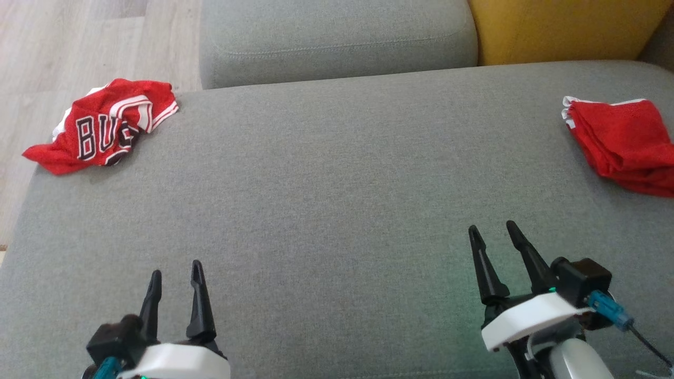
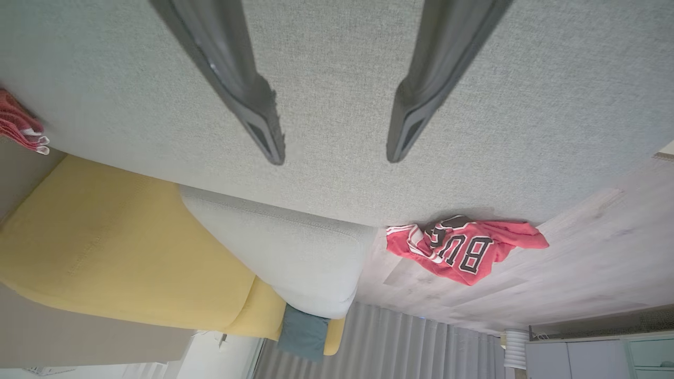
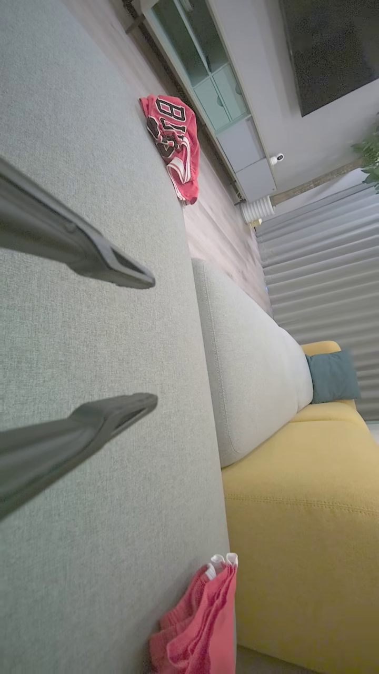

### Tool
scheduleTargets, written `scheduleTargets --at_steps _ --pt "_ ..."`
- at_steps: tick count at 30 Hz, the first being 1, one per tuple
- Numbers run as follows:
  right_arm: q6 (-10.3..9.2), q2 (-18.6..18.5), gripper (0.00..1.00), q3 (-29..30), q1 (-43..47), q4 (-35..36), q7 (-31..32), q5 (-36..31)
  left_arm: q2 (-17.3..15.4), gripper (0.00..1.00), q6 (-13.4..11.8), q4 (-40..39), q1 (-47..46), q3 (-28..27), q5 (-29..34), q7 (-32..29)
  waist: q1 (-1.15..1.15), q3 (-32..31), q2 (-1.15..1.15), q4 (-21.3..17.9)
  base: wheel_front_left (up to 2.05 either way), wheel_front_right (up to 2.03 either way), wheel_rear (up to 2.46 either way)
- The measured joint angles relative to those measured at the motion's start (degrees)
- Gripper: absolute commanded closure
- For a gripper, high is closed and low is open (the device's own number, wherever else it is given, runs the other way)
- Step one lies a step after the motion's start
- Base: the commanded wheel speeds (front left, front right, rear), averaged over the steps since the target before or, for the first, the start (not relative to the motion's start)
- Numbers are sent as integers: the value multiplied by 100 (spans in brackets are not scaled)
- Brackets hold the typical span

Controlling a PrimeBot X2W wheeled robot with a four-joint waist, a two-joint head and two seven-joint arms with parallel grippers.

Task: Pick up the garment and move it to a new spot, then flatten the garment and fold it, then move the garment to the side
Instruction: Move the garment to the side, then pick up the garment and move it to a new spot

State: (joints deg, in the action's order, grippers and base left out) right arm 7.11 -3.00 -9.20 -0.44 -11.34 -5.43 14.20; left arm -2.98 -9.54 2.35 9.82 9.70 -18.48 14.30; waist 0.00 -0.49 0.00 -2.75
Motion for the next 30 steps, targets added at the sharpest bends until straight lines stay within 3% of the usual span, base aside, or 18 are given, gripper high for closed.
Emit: scheduleTargets --at_steps 21,30 --pt "0 5 0 -65 57 80 100 -59 0 0 109 80 59 36 27 0 0 -97 0 136 0 0 0" --pt "0 8 0 -153 148 137 125 -65 -2 0 149 81 62 88 127 0 0 -160 0 537 0 0 0"
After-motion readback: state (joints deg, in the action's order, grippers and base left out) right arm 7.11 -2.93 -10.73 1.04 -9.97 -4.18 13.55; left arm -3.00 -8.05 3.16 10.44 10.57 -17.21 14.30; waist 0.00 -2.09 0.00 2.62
